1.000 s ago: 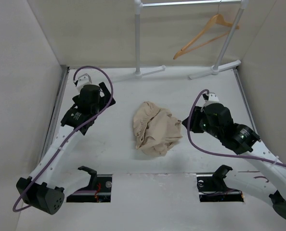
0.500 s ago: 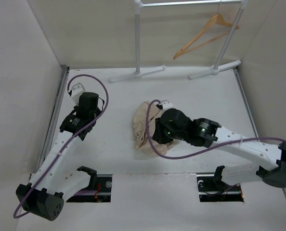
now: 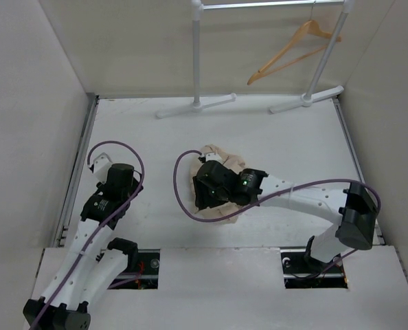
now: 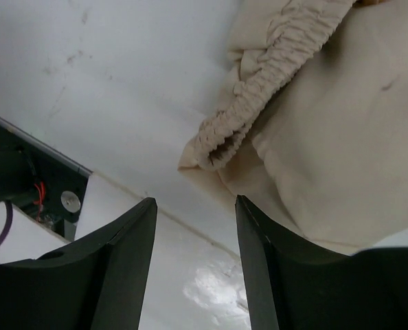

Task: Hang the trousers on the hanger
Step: Flatten out the trousers at the center of the board.

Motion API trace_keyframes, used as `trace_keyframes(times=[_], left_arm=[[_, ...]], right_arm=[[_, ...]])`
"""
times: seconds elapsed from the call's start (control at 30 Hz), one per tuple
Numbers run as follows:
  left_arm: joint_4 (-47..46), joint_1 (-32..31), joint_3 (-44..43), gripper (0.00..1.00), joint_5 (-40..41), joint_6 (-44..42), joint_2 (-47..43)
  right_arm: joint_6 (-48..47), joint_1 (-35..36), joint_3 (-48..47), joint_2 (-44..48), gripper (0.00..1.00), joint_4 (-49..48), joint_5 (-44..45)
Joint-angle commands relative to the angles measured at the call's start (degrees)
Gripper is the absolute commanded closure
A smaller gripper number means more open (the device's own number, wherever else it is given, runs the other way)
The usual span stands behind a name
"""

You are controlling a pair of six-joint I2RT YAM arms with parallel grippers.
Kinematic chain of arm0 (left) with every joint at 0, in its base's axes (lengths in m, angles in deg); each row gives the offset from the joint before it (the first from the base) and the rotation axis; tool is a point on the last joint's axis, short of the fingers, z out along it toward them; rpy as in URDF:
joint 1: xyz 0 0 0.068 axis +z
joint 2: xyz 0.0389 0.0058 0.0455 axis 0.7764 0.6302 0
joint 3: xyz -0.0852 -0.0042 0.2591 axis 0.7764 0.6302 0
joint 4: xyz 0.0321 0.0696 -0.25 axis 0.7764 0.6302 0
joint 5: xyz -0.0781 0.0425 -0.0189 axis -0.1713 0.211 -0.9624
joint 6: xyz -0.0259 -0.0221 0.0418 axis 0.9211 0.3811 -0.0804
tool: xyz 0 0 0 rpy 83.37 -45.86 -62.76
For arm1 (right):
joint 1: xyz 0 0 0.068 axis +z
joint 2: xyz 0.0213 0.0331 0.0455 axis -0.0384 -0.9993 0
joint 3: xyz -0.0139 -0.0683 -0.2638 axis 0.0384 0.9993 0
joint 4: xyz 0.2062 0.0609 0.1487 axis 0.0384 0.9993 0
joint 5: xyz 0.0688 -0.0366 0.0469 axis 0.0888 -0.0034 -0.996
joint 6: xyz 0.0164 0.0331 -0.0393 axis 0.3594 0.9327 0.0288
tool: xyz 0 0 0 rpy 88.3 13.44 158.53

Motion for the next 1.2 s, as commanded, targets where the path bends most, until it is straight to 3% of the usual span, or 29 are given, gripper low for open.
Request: trace_keyframes(times=[0.0, 0.4, 0.53, 0.63, 0.73, 0.83, 0.97, 1.1, 1.17], left_arm=[[-0.2, 0.8, 1.5, 0.55, -2.2, 1.2, 0.2], [-1.9, 2.8, 2.4, 0.52, -5.2, 0.8, -1.5], [-1.7, 3.3, 2.6, 0.52, -5.7, 0.8, -1.9], [-1.3, 4.1, 3.1, 0.52, -5.7, 0.7, -2.5], [-0.9, 5.2, 3.1, 0.52, -5.7, 0.7, -2.6], [-1.2, 5.6, 2.6, 0.50, -6.2, 0.7, -2.3], [-2.3, 6.0, 0.6, 0.48, -6.5, 0.6, -0.3], [-2.1, 8.2, -2.9, 0.45, -6.9, 0.5, 1.8], [-2.1, 9.3, -4.7, 0.43, -8.3, 0.5, 2.0]], right_arm=[[2.5, -0.8, -3.7, -1.4, 0.44, -4.3, 0.7], [6.9, -3.7, -2.8, -6.8, 0.46, -3.4, 1.0], [7.4, -4.0, -4.1, -9.7, 0.52, -3.8, -0.7], [8.0, -3.9, -5.6, -10.6, 0.78, -4.3, -1.5], [7.5, -3.9, -7.9, -6.7, 0.90, -5.8, -1.3], [5.3, -3.1, -15.6, -0.9, 0.92, -4.1, -0.9], [-0.8, -1.5, -33.9, 3.8, 0.93, 0.5, 3.0], [-9.7, 1.4, -56.2, 5.1, 0.96, 4.0, 13.3], [-13.9, 3.7, -62.8, 6.5, 0.96, 3.2, 19.8]])
